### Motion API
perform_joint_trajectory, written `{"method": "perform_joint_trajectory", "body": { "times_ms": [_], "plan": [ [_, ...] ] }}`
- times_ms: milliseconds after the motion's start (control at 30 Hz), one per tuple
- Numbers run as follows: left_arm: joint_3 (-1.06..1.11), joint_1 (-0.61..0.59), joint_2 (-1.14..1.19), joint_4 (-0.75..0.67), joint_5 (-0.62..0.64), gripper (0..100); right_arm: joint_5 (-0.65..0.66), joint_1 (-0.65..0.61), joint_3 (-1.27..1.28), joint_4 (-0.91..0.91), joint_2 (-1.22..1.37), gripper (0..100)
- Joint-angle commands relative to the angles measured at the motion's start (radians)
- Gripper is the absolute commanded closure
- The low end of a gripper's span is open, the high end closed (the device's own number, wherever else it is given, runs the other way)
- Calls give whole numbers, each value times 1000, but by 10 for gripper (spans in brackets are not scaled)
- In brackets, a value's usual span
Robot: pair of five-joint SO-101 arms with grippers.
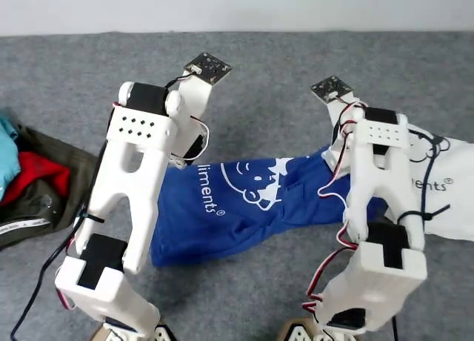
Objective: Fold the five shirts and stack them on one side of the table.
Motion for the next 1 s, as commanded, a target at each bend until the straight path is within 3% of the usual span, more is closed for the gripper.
{"method": "perform_joint_trajectory", "body": {
  "times_ms": [0,100,233,433,767,967],
  "plan": [
    [-5,-5,-52,21,-14,981,3,5,-97,68,-90,783],
    [-13,-52,-77,21,-12,982,5,8,-124,130,-147,833],
    [-5,-167,-149,21,-11,983,8,2,-120,222,-180,993],
    [47,-315,-315,21,-9,983,3,-47,-118,312,-173,987],
    [420,-434,-713,15,-11,983,-81,-302,-117,381,-147,989],
    [561,-549,-784,-34,-15,982,-100,-481,-55,372,-147,989]
  ]
}}
